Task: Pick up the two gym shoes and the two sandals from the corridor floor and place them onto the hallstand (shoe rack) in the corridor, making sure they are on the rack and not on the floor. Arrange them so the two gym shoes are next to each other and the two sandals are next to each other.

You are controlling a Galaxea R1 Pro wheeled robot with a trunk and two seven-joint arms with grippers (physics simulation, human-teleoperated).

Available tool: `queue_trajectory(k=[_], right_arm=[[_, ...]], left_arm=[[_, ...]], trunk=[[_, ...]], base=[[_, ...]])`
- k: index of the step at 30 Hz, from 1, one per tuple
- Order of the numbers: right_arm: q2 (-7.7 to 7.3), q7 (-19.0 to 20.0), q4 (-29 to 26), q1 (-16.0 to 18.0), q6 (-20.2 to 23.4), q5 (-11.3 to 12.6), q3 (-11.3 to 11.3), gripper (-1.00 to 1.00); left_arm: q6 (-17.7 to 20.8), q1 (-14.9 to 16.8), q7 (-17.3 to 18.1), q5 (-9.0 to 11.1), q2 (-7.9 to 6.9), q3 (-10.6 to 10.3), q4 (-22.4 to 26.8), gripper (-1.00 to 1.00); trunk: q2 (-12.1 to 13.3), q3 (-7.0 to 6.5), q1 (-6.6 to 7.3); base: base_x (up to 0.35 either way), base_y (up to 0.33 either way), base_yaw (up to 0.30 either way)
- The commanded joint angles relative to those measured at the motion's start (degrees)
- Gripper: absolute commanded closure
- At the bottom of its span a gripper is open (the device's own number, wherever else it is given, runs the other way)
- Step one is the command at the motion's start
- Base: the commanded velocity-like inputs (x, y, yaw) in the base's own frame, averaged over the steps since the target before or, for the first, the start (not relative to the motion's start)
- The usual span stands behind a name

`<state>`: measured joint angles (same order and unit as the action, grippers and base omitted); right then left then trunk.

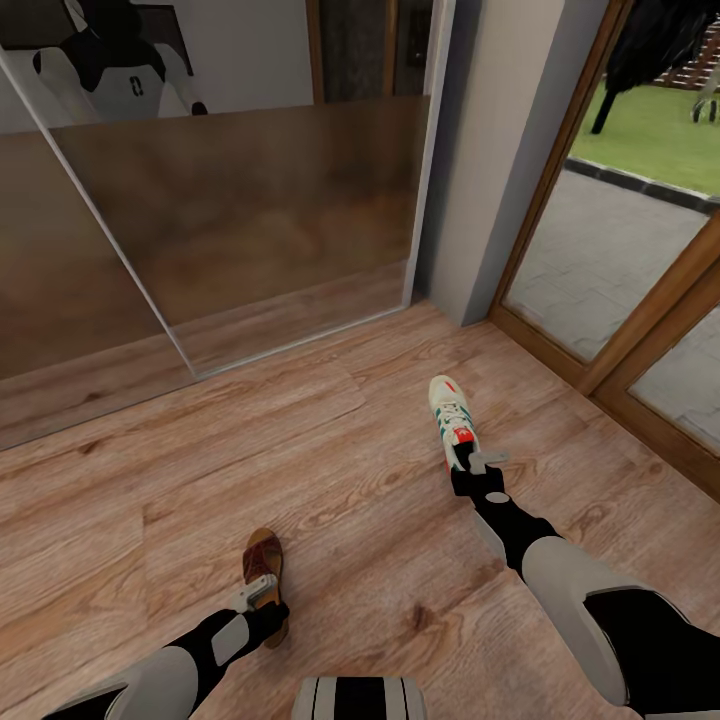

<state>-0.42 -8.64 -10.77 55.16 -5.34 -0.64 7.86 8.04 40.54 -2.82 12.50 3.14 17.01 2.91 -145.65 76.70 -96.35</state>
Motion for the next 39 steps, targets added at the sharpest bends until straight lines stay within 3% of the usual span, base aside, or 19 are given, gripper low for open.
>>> queue_trajectory(k=[1, 8, 20, 27, 30, 34, 39], right_arm=[[-0.02, -0.3, 0.0, 0.0, -0.1, -0.1, 0.4, 1.00], [-0.02, -0.3, 0.0, 0.0, -0.1, -0.1, 0.4, 1.00], [-0.02, -0.3, 0.0, 0.0, -0.1, -0.1, 0.5, 1.00], [-0.24, -0.6, -1.1, 0.8, 0.0, -0.1, 0.5, 1.00], [-0.32, -0.9, -2.1, 2.0, 0.2, -0.7, 0.5, 1.00], [-0.32, -1.1, -2.7, 2.8, 0.3, -3.7, 0.4, 1.00], [-0.25, -1.1, -2.9, 3.0, 0.4, -4.8, 0.4, 1.00]], left_arm=[[0.4, 0.0, -0.3, 0.6, 0.03, 0.0, 0.2, -1.00], [0.5, 0.0, -0.3, 0.6, 0.02, 0.0, 0.2, -1.00], [0.5, 0.0, -0.3, 0.6, 0.05, -0.1, 0.2, -1.00], [0.5, 0.0, -0.3, 0.6, 0.11, -0.1, 0.2, -1.00], [0.5, 0.0, -0.3, 0.6, 0.11, -0.1, 0.2, -1.00], [0.5, 0.0, -0.3, 0.6, 0.12, -0.1, 0.2, -1.00], [0.5, 0.0, -0.3, 0.6, 0.12, -0.1, 0.2, -1.00]], trunk=[[0.0, 0.04, 0.01], [0.0, 0.04, 0.01], [-0.1, 1.81, -0.20], [-0.1, 1.81, -0.20], [-0.1, 1.81, -0.20], [-0.1, 1.81, -0.20], [-0.1, 1.81, -0.20]], base=[[0.011, -0.004, 0.000], [0.004, -0.001, 0.000], [0.000, 0.000, 0.000], [0.000, 0.000, 0.000], [0.000, 0.000, 0.000], [0.000, 0.000, 0.000], [0.000, 0.000, 0.000]])
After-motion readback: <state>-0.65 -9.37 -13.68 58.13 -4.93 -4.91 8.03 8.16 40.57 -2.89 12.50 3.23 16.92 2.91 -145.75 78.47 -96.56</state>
